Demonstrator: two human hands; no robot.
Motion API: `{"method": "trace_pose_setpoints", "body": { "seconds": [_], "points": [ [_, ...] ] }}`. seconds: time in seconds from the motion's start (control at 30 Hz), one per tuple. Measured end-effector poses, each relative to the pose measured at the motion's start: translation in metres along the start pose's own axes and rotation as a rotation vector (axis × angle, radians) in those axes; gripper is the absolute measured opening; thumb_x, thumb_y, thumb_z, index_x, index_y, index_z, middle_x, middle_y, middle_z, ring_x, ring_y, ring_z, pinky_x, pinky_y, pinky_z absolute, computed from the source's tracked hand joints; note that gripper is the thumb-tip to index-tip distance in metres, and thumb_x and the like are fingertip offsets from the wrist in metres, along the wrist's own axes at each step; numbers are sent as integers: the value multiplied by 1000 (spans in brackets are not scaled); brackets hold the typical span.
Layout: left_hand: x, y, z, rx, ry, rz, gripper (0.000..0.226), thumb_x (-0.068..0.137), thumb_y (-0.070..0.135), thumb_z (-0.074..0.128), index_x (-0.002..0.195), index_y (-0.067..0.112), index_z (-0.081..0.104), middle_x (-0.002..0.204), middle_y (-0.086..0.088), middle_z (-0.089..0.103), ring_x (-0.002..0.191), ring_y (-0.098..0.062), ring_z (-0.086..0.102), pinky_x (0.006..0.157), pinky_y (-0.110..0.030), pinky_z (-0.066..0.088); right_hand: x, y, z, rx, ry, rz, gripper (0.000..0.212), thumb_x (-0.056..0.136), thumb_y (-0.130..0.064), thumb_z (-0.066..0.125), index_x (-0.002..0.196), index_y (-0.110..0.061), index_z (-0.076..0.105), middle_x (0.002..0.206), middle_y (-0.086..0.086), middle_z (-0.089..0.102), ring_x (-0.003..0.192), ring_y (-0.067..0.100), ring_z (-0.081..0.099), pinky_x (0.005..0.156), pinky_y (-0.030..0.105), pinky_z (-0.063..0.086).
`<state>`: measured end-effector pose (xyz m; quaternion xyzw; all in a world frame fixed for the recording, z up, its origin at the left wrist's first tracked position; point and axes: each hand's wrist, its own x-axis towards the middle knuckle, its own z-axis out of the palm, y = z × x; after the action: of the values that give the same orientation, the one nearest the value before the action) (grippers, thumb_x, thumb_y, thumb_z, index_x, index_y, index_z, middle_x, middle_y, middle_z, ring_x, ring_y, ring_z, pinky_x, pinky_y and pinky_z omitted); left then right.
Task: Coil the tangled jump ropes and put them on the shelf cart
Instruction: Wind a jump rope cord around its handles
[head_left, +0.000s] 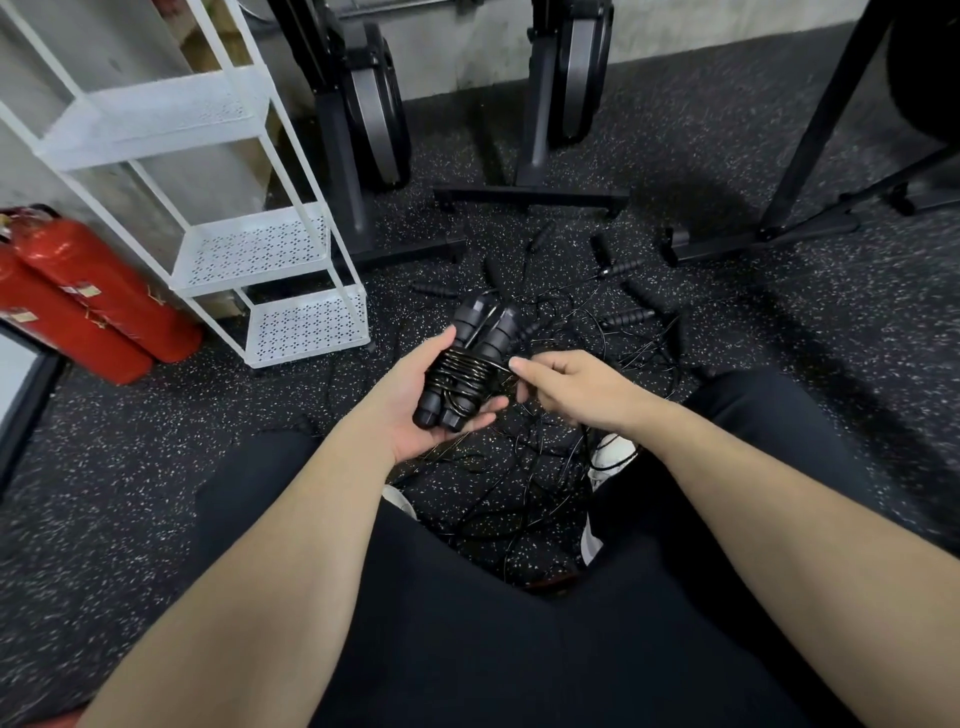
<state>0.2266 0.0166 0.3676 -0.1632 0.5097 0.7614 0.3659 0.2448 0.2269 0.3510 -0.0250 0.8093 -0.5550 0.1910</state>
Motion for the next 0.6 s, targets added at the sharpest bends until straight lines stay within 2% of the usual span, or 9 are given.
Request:
{"method": "trace_pose_setpoints", "body": {
  "seconds": [0.13,0.27,0.33,0.47,0.6],
  "points": [
    [1,4,-7,-81,34,38,57,98,50,60,133,5,63,105,-14,75,78,-22,69,61,-31,61,-2,-1,-6,17,-63,-67,33,107,-39,47,98,-18,71,53,-16,43,57,14,35,64,38,35],
    [-2,5,-8,-81,8,70,54,99,49,56,127,5,67,106,-16,75,70,-21,69,49,-25,57,-1,0,-9,38,-94,-141,23,108,-29,48,111,-20,69,60,-13,45,63,14,41,64,33,40],
    [-4,6,-9,-116,15,80,50,97,49,58,119,6,70,99,-14,75,67,-21,69,45,-24,56,0,0,-11,46,-125,-160,24,108,-28,49,110,-19,71,61,-9,46,61,12,44,65,30,44],
    [-7,8,-12,-186,16,103,47,92,49,63,110,7,72,88,-12,72,65,-21,69,44,-24,56,1,0,-18,84,-152,-175,22,105,-28,54,104,-23,76,65,-3,51,64,15,51,78,38,52],
    [-9,7,-9,-195,-13,117,45,94,49,60,106,8,74,86,-11,72,65,-21,69,44,-24,56,1,4,-23,63,-176,-168,21,103,-31,57,107,-27,77,71,0,56,72,20,56,87,31,45]
  ]
}}
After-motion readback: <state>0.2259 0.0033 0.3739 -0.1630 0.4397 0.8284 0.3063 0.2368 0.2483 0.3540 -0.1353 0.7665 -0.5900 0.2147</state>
